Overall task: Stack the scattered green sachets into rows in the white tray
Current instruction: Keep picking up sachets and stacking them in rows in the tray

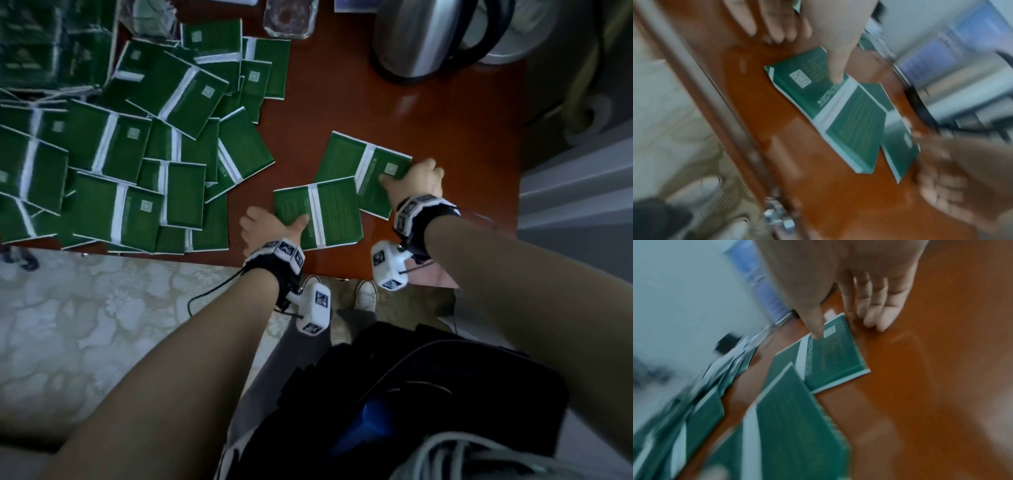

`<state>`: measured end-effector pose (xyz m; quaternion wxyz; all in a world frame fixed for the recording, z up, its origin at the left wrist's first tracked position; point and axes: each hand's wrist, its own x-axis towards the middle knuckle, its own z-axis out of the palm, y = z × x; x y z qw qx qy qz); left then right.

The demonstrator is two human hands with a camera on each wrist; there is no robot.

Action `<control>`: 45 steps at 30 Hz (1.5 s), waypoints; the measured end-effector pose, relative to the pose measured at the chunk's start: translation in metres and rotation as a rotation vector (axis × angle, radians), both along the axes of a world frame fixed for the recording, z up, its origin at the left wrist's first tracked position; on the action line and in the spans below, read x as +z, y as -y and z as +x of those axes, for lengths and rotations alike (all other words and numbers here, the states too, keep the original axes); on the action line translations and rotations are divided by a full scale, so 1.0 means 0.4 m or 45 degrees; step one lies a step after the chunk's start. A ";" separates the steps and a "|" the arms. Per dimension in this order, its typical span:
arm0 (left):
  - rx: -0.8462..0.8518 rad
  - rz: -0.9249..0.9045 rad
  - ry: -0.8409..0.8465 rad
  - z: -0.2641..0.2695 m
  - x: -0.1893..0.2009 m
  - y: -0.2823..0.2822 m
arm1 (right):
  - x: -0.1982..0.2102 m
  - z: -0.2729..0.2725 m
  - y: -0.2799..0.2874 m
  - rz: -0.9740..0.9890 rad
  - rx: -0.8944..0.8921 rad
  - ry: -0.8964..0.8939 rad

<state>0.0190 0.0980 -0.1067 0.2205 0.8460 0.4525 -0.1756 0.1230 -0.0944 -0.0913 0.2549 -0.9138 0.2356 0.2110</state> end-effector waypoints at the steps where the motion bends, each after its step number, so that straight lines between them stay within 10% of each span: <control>1: 0.063 -0.042 -0.049 0.004 -0.006 0.002 | 0.000 0.005 -0.009 0.012 -0.068 -0.049; 21: 0.110 -0.562 0.108 0.029 0.017 -0.157 | 0.014 0.020 -0.010 0.175 0.097 -0.071; 29: -0.359 -0.154 0.155 0.079 0.116 -0.132 | 0.060 0.051 0.009 -0.050 0.439 0.052; 37: -1.035 0.010 -0.206 -0.013 -0.016 0.046 | -0.042 -0.087 -0.005 -0.346 1.175 -0.082; 45: -1.301 0.243 -0.059 -0.171 -0.065 0.115 | -0.079 -0.232 0.118 -0.208 1.501 0.166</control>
